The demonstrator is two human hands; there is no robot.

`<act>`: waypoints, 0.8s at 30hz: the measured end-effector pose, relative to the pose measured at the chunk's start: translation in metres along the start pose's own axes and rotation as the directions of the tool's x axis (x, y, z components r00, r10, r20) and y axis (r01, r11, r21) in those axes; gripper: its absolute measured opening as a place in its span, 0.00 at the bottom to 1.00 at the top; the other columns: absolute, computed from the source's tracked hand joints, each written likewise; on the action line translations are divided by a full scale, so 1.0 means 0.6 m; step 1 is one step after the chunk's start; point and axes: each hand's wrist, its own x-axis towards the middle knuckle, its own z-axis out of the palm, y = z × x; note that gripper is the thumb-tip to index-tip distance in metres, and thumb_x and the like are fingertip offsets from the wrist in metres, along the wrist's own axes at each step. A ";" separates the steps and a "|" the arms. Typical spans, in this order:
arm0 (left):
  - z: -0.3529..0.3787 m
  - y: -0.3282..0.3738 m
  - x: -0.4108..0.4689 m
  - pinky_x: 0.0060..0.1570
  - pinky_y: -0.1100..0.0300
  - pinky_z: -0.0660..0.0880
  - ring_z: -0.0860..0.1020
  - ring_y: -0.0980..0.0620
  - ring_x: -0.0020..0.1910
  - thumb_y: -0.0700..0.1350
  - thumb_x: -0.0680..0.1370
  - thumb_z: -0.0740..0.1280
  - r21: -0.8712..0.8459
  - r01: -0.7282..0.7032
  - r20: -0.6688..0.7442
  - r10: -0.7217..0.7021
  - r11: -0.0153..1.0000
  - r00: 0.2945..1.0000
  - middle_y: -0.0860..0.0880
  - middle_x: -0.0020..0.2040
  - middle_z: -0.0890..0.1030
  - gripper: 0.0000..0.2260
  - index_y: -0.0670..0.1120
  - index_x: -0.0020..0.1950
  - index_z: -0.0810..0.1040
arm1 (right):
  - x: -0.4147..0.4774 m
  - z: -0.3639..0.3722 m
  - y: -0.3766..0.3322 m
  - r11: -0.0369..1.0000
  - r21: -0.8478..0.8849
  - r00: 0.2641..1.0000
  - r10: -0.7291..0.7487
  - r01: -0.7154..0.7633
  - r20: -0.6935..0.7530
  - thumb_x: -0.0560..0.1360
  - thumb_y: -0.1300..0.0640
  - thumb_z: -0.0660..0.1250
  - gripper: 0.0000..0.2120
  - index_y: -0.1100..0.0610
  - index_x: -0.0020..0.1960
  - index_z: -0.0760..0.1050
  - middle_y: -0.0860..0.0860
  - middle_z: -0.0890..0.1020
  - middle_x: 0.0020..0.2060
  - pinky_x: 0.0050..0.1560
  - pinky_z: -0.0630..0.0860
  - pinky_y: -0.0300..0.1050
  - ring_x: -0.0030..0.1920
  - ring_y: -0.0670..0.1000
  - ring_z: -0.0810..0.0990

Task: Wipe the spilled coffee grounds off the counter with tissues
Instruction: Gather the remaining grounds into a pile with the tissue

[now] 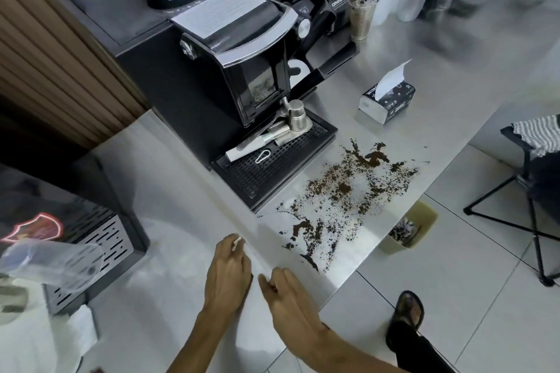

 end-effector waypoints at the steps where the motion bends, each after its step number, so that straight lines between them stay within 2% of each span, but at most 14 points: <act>1: -0.003 0.011 0.010 0.41 0.57 0.81 0.81 0.44 0.52 0.32 0.67 0.74 -0.003 -0.019 0.007 0.019 1.000 1.000 0.41 0.55 0.81 0.14 0.36 0.51 0.83 | 0.004 0.001 0.007 0.999 0.018 0.999 0.052 -0.052 0.002 0.63 0.61 0.77 0.21 0.58 0.55 0.80 0.51 0.70 0.41 0.41 0.73 0.43 0.42 0.51 0.69; 5: 0.011 0.048 0.055 0.48 0.54 0.81 0.82 0.43 0.52 0.28 0.62 0.76 -0.007 -0.092 0.036 0.092 0.996 0.995 0.40 0.54 0.82 0.20 0.35 0.53 0.82 | 0.023 -0.012 0.047 0.992 -0.036 0.993 0.118 -0.118 -0.019 0.61 0.68 0.75 0.26 0.62 0.59 0.78 0.51 0.70 0.38 0.33 0.73 0.43 0.40 0.52 0.70; 7: 0.020 0.063 0.076 0.54 0.53 0.80 0.81 0.44 0.56 0.29 0.67 0.74 -0.095 -0.071 0.037 0.075 0.993 0.997 0.41 0.57 0.81 0.19 0.35 0.57 0.81 | 0.033 -0.016 0.058 0.986 -0.056 0.987 0.156 -0.159 -0.048 0.60 0.69 0.75 0.26 0.63 0.58 0.78 0.52 0.71 0.38 0.32 0.71 0.43 0.40 0.52 0.69; 9: 0.023 0.066 0.081 0.53 0.53 0.80 0.80 0.45 0.57 0.29 0.68 0.74 -0.101 -0.054 0.017 0.056 0.993 0.998 0.42 0.59 0.80 0.18 0.36 0.58 0.81 | 0.038 -0.019 0.056 0.983 -0.031 0.982 0.181 -0.183 -0.050 0.59 0.69 0.74 0.27 0.62 0.58 0.77 0.52 0.71 0.39 0.32 0.72 0.43 0.40 0.52 0.69; 11: 0.018 0.053 0.066 0.54 0.55 0.79 0.81 0.46 0.57 0.28 0.64 0.75 -0.085 -0.051 0.015 0.053 0.995 0.998 0.42 0.58 0.81 0.21 0.36 0.56 0.82 | 0.038 -0.017 0.042 0.989 -0.017 0.988 0.143 -0.144 -0.065 0.63 0.67 0.72 0.25 0.60 0.60 0.76 0.51 0.69 0.39 0.34 0.73 0.43 0.40 0.51 0.69; 16: 0.011 0.014 0.031 0.58 0.60 0.76 0.78 0.49 0.62 0.31 0.63 0.74 0.024 -0.032 0.122 0.028 0.999 0.992 0.44 0.60 0.80 0.24 0.37 0.59 0.81 | 0.029 -0.002 0.007 0.996 -0.069 0.993 0.040 -0.047 -0.107 0.73 0.56 0.64 0.14 0.59 0.57 0.78 0.51 0.64 0.38 0.40 0.65 0.42 0.38 0.51 0.64; 17: 0.015 0.017 0.034 0.55 0.60 0.77 0.80 0.49 0.59 0.31 0.61 0.76 0.030 -0.042 0.094 0.039 0.999 0.995 0.44 0.59 0.81 0.24 0.37 0.57 0.82 | 0.030 0.002 0.008 0.995 -0.096 0.995 0.026 -0.035 -0.099 0.71 0.57 0.67 0.16 0.60 0.57 0.78 0.52 0.63 0.38 0.41 0.63 0.44 0.38 0.52 0.63; 18: 0.018 0.021 0.040 0.51 0.60 0.79 0.82 0.49 0.55 0.30 0.59 0.78 0.026 -0.058 0.074 0.056 0.998 0.996 0.44 0.57 0.82 0.25 0.37 0.55 0.83 | 0.031 0.006 0.010 0.994 -0.107 0.997 0.024 -0.031 -0.072 0.65 0.58 0.73 0.23 0.61 0.58 0.77 0.53 0.62 0.39 0.42 0.62 0.44 0.38 0.53 0.63; 19: 0.016 0.030 0.047 0.48 0.59 0.81 0.83 0.49 0.53 0.30 0.57 0.79 0.020 -0.087 0.074 0.086 0.996 0.994 0.43 0.56 0.83 0.26 0.37 0.54 0.83 | 0.031 0.007 0.014 0.994 -0.097 0.998 0.040 -0.044 -0.041 0.58 0.59 0.77 0.29 0.62 0.59 0.77 0.53 0.63 0.39 0.41 0.65 0.42 0.38 0.53 0.63; 20: 0.013 0.041 0.058 0.48 0.58 0.81 0.83 0.50 0.53 0.31 0.56 0.80 0.022 -0.107 0.083 0.105 0.994 0.991 0.43 0.56 0.83 0.26 0.37 0.54 0.83 | 0.033 0.008 0.020 0.993 -0.088 0.997 0.073 -0.076 -0.034 0.57 0.59 0.78 0.31 0.62 0.59 0.78 0.53 0.63 0.40 0.39 0.69 0.43 0.39 0.53 0.64; 21: 0.015 0.050 0.068 0.49 0.59 0.81 0.82 0.50 0.54 0.32 0.56 0.81 0.038 -0.136 0.072 0.133 0.990 0.988 0.44 0.56 0.83 0.27 0.37 0.55 0.83 | 0.034 0.007 0.030 0.991 -0.063 0.992 0.112 -0.115 -0.057 0.62 0.60 0.76 0.25 0.61 0.59 0.78 0.53 0.64 0.41 0.36 0.71 0.43 0.40 0.52 0.64; 22: 0.019 0.058 0.080 0.51 0.60 0.80 0.82 0.51 0.55 0.32 0.55 0.81 0.049 -0.165 0.072 0.162 0.985 0.984 0.44 0.56 0.83 0.28 0.37 0.55 0.83 | 0.035 0.005 0.040 0.985 -0.054 0.983 0.158 -0.164 -0.095 0.70 0.60 0.70 0.17 0.60 0.59 0.78 0.52 0.65 0.42 0.35 0.71 0.43 0.41 0.51 0.65; 23: 0.018 0.064 0.091 0.52 0.61 0.79 0.82 0.51 0.55 0.32 0.55 0.81 0.055 -0.181 0.075 0.176 0.982 0.981 0.44 0.56 0.83 0.27 0.37 0.54 0.83 | 0.038 0.000 0.049 0.975 -0.044 0.971 0.212 -0.217 -0.111 0.77 0.60 0.60 0.14 0.59 0.60 0.77 0.50 0.65 0.42 0.34 0.69 0.41 0.42 0.50 0.65; 24: 0.012 0.072 0.098 0.52 0.62 0.78 0.82 0.52 0.54 0.32 0.56 0.80 0.037 -0.195 0.084 0.191 0.980 0.978 0.44 0.56 0.83 0.27 0.37 0.54 0.83 | 0.039 -0.004 0.055 0.969 -0.027 0.966 0.241 -0.244 -0.099 0.80 0.59 0.54 0.16 0.58 0.61 0.77 0.49 0.66 0.42 0.34 0.65 0.40 0.41 0.48 0.65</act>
